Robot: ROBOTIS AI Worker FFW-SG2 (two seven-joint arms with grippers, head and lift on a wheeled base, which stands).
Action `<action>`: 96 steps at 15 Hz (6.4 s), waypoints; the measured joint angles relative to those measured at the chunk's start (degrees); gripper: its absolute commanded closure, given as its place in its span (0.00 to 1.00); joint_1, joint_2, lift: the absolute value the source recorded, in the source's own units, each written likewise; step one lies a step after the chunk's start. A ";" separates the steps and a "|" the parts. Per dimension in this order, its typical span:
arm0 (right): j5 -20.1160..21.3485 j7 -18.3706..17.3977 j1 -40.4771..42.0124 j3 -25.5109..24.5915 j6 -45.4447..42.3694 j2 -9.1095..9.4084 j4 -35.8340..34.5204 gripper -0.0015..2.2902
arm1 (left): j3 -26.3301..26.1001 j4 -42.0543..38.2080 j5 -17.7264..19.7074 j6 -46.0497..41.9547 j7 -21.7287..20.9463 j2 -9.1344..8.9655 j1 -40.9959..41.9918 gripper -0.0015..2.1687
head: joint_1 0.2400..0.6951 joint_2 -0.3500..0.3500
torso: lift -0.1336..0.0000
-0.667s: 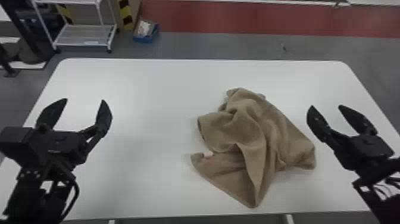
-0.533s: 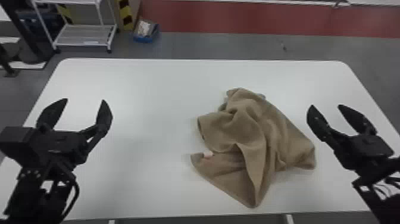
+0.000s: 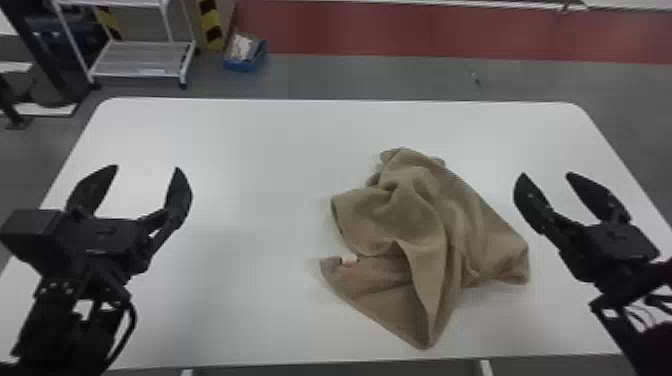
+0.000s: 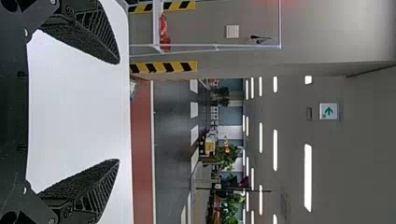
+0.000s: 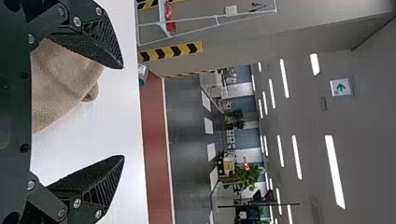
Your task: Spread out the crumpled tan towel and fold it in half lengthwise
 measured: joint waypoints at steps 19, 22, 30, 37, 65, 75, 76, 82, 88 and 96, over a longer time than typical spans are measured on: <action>7.58 20.84 5.72 -6.20 5.61 0.95 5.59 0.13 | -7.09 0.66 2.58 9.88 -6.04 0.51 -1.92 0.10 | 1.00 0.23 | 0.06; 7.52 20.30 5.42 -6.03 3.78 1.42 6.60 0.13 | -6.91 -2.22 8.52 15.15 -12.84 0.78 -0.21 0.10 | 1.00 0.16 | 0.06; 7.45 19.69 5.10 -6.16 0.62 1.94 7.90 0.13 | -10.28 -5.63 13.56 24.04 -18.08 0.93 1.30 0.13 | 1.00 0.00 | 0.06; 7.28 19.85 5.09 -6.33 -0.85 1.94 8.77 0.13 | -15.70 -3.78 10.51 24.63 -17.35 0.47 -0.57 0.16 | 1.00 0.00 | 0.06; 6.58 16.10 -1.69 -0.55 -7.54 3.39 7.57 0.06 | -7.14 -12.42 10.80 28.77 -15.48 1.87 4.09 0.87 | 1.00 0.13 | 0.06; 14.79 20.35 -31.97 21.67 6.74 3.35 26.62 0.18 | -7.09 -11.38 10.16 29.87 -15.33 1.79 4.35 0.87 | 1.00 0.51 | 0.06; 15.71 21.85 -34.16 23.02 10.83 3.35 27.56 0.18 | -7.16 -11.24 10.06 29.87 -15.33 1.84 4.26 0.87 | 1.00 0.53 | 0.06; 21.49 26.60 -39.03 26.36 30.18 3.30 27.75 0.69 | -7.20 -10.56 9.94 29.86 -15.33 1.98 3.71 0.87 | 1.00 0.58 | 0.06; 21.67 23.09 -34.64 25.16 26.70 3.14 20.62 0.84 | -7.39 -9.89 9.47 29.86 -14.54 1.91 2.97 0.87 | 1.00 0.58 | 0.06; 12.45 14.70 -26.57 11.75 11.95 -2.09 14.46 0.84 | -3.09 -11.42 10.75 30.26 -13.38 1.99 3.00 0.87 | 1.00 0.41 | 0.06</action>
